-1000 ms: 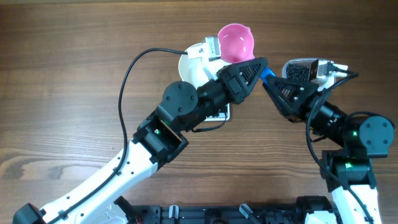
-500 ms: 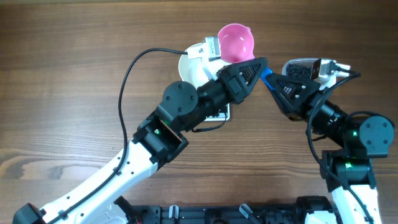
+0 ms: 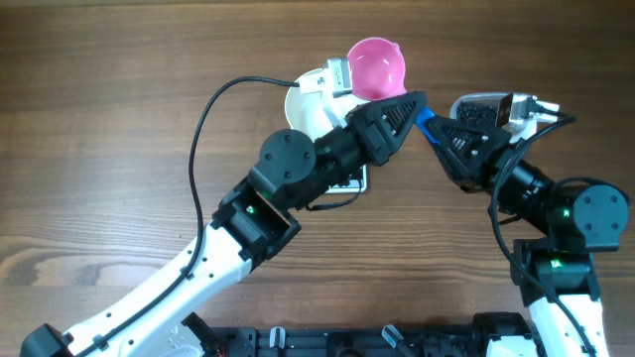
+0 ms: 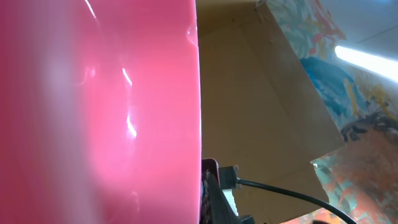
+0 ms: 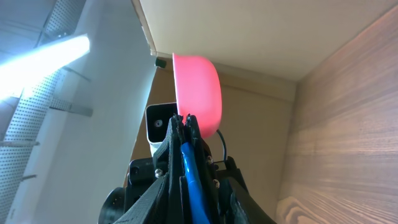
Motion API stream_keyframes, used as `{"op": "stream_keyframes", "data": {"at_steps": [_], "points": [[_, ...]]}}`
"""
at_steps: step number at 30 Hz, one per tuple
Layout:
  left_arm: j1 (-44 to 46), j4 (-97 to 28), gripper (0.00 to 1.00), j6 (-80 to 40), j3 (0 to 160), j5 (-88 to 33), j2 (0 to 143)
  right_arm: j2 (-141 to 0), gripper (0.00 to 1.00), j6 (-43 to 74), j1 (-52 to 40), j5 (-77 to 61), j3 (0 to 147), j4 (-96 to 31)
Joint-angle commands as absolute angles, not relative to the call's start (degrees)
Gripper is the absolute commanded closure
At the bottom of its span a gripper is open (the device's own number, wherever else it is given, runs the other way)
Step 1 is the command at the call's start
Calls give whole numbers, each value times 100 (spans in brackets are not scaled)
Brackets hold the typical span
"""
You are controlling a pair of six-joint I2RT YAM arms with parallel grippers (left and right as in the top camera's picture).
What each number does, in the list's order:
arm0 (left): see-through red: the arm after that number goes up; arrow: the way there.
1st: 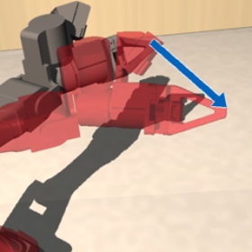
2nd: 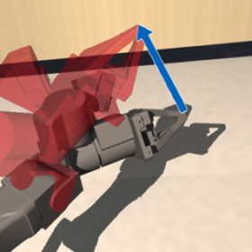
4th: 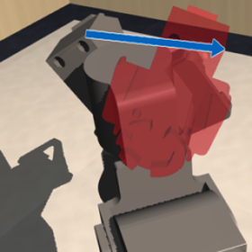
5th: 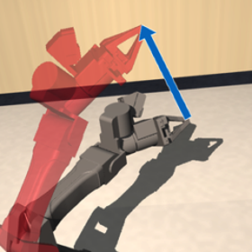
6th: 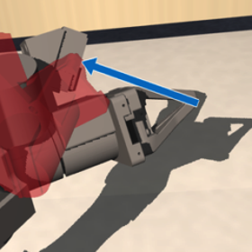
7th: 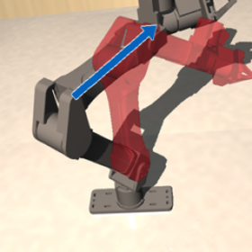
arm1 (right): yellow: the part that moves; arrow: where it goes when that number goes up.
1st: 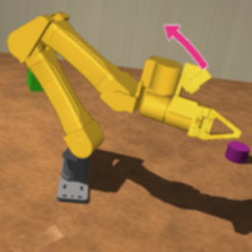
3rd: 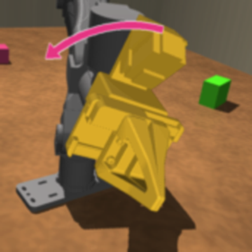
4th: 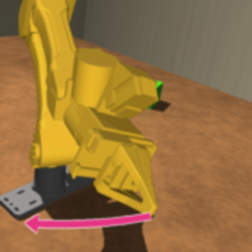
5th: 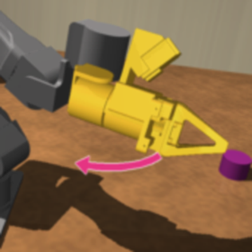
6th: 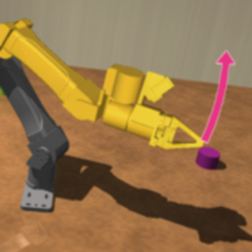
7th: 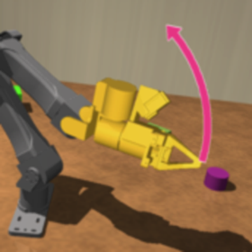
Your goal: Scoop item into bowl and weigh 150g on scale
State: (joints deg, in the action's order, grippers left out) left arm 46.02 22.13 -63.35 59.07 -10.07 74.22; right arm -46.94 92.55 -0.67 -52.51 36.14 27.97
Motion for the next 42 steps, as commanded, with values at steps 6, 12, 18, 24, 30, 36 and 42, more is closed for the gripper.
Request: {"op": "stream_keyframes", "data": {"at_steps": [6,12,18,24,30,36,42], "points": [[4622,2233,96,-6368,5916,-884,7459,-4705,71,9321,-80,-5402,3669,2845],[4622,2233,96,-6368,5916,-886,7459,-4705,76,9358,-80,-5402,3669,2847],[4624,2233,96,-6368,5916,-886,7459,-4705,81,9365,-80,-5402,3669,2847],[4622,2230,90,-6368,5916,-888,7459,-4705,88,9367,-80,-5402,3669,2847],[4622,2182,41,-6344,5916,-891,7459,-4705,96,9297,-80,-5352,3669,2847],[4622,1999,0,-6322,5916,-893,7459,-4705,96,8250,-78,-4685,3669,2794],[4622,1297,0,-5100,5916,-891,7456,-4705,95,6812,60,-3564,3671,1892]]}}
